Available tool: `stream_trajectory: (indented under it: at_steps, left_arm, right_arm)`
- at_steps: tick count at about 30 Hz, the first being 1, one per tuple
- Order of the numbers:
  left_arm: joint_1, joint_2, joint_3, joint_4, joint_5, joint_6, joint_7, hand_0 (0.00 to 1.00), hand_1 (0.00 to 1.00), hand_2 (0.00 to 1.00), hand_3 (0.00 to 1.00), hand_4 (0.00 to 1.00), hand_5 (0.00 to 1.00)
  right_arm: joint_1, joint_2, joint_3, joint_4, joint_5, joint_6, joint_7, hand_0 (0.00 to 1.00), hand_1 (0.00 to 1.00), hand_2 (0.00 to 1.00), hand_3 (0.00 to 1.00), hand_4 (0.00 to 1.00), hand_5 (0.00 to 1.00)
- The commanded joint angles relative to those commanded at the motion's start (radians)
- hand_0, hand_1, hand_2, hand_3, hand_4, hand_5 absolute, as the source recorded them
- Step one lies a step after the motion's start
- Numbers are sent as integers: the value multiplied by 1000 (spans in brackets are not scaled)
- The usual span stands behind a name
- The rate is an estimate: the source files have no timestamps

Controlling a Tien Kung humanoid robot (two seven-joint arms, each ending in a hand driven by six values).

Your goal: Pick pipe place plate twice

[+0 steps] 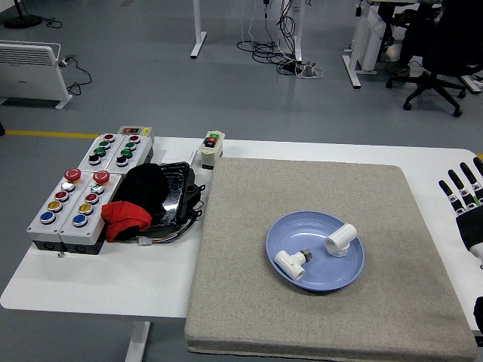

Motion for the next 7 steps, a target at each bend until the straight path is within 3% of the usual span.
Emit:
stream_trajectory:
  at_steps: [7]
  left_arm:
    - [0,-1,-7,0,11,-1,5,621,588,522,589,270,998]
  right_arm:
    - [-3,0,5,2,1,-2,-6,832,779,828,802,549,612]
